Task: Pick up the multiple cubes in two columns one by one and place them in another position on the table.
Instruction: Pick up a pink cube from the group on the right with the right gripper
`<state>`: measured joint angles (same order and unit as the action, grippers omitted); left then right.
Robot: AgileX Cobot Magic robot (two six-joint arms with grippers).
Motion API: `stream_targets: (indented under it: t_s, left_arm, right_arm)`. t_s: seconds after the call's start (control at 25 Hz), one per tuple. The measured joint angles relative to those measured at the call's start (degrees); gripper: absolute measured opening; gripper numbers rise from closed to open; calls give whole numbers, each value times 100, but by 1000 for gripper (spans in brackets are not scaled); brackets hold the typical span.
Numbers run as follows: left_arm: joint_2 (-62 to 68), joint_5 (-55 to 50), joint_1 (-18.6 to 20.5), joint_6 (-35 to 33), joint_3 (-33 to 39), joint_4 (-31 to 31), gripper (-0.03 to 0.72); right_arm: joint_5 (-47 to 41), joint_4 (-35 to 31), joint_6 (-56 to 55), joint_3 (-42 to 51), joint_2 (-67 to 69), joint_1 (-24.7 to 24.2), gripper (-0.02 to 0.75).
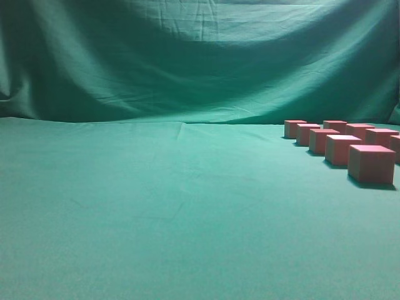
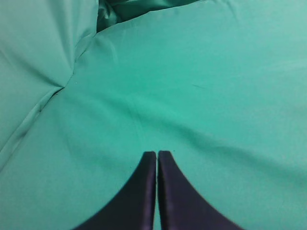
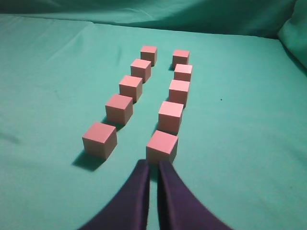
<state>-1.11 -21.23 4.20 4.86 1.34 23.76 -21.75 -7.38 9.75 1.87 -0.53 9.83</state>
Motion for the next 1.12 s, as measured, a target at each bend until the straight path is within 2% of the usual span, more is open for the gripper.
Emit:
stream_targets:
  t_s: [0.4, 0.48, 0.6, 0.76, 0.88, 1.12]
  left_arm:
    - [0, 0, 0, 0, 0, 0, 0]
    - [0, 0, 0, 0, 0, 0, 0]
    - [0, 0, 0, 0, 0, 0, 0]
    - [0, 0, 0, 0, 0, 0, 0]
    - [0, 0, 0, 0, 0, 0, 0]
    - [0, 0, 0, 0, 0, 0, 0]
  right_arm:
    - [12, 0, 0, 0, 0, 0, 48]
    - [193, -159, -47, 0, 0, 0, 48]
    - [1059, -774, -171, 0, 0, 0, 48]
    - [2364, -1019, -184, 0, 0, 0, 48]
    - [2000, -1021, -184, -331, 0, 0, 48]
    - [382, -1051, -184, -1672, 918, 0, 48]
